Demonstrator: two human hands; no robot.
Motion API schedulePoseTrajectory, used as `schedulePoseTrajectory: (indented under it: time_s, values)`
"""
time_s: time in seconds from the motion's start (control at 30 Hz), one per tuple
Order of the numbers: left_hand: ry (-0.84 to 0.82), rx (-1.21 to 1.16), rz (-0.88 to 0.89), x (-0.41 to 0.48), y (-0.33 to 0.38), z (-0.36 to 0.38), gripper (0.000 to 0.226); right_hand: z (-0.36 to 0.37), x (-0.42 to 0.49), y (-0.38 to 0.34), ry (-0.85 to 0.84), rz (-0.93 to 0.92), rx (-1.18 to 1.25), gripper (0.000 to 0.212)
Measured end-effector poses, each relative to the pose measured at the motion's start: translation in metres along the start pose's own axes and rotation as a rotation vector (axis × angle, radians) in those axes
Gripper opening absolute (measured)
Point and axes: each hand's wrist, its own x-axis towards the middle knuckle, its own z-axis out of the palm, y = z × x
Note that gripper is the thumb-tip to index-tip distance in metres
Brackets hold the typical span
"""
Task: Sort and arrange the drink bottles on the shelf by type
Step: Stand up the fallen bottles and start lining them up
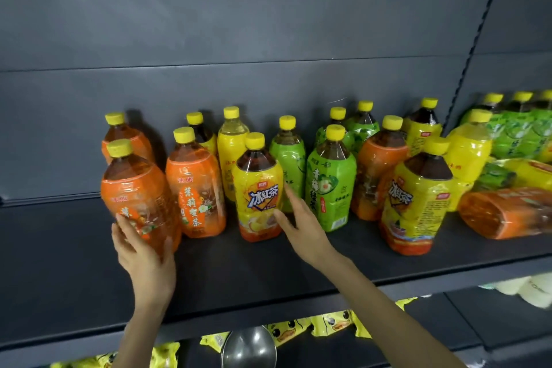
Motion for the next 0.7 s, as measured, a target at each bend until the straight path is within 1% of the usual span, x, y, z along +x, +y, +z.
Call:
schedulePoseTrajectory:
  time_s: [0.07, 0.1, 0.17, 0.23, 0.33, 0.37, 0.43, 0.47, 0.53, 0.6, 0.63, 0.7]
  values:
    - [-0.038, 0.032, 0.007, -0.010, 0.000, -0.004, 0.085, -0.011, -0.011, -0.001, -0.029, 0.040, -0.135, 0.057]
    - [-0.055, 0.037, 0.008, -0.017, 0.001, -0.007, 0.079, -0.018, -0.018, -0.002, -0.043, 0.037, -0.206, 0.054]
    - [-0.094, 0.085, 0.007, -0.032, 0.004, -0.015, 0.058, -0.032, -0.032, -0.004, -0.062, 0.008, -0.354, 0.051]
    - [-0.126, 0.205, 0.000, -0.050, 0.012, -0.022, 0.040, -0.048, -0.047, -0.003, -0.056, -0.028, -0.461, 0.048]
    - [-0.120, 0.371, 0.072, -0.084, 0.033, -0.030, 0.029, -0.078, -0.077, 0.007, -0.031, -0.110, -0.589, 0.045]
    - [-0.119, 0.397, 0.094, -0.096, 0.042, -0.030, 0.028, -0.090, -0.089, 0.013, -0.023, -0.144, -0.622, 0.045]
    - [-0.134, 0.387, 0.101, -0.121, 0.063, -0.026, 0.028, -0.118, -0.115, 0.025, -0.004, -0.186, -0.642, 0.056]
    - [-0.151, 0.360, 0.100, -0.133, 0.075, -0.022, 0.028, -0.133, -0.128, 0.032, 0.006, -0.191, -0.642, 0.061]
    - [-0.191, 0.300, 0.109, -0.155, 0.103, -0.009, 0.030, -0.166, -0.152, 0.048, 0.047, -0.198, -0.669, 0.063]
    - [-0.225, 0.245, 0.138, -0.178, 0.134, 0.008, 0.031, -0.202, -0.171, 0.063, 0.045, -0.164, -0.688, 0.073]
    - [-0.236, 0.214, 0.156, -0.189, 0.151, 0.017, 0.033, -0.221, -0.178, 0.071, 0.034, -0.123, -0.694, 0.072]
    - [-0.259, 0.159, 0.191, -0.208, 0.182, 0.035, 0.038, -0.256, -0.187, 0.083, 0.045, -0.067, -0.687, 0.052]
